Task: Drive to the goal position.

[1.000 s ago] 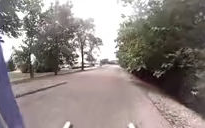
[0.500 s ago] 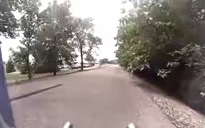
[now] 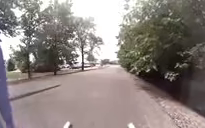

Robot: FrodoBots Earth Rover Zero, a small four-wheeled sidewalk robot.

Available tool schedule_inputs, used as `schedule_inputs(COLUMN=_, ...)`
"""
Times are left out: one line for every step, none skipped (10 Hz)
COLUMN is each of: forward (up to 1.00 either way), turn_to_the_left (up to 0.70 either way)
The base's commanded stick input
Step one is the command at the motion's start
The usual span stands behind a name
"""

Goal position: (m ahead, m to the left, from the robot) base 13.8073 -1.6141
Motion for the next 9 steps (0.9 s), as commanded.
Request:
schedule_inputs(forward=0.60, turn_to_the_left=0.00)
schedule_inputs(forward=0.60, turn_to_the_left=0.00)
schedule_inputs(forward=0.60, turn_to_the_left=0.00)
schedule_inputs(forward=0.60, turn_to_the_left=0.00)
schedule_inputs(forward=0.60, turn_to_the_left=0.00)
schedule_inputs(forward=0.60, turn_to_the_left=0.00)
schedule_inputs(forward=0.60, turn_to_the_left=0.00)
schedule_inputs(forward=0.60, turn_to_the_left=0.00)
schedule_inputs(forward=0.60, turn_to_the_left=0.00)
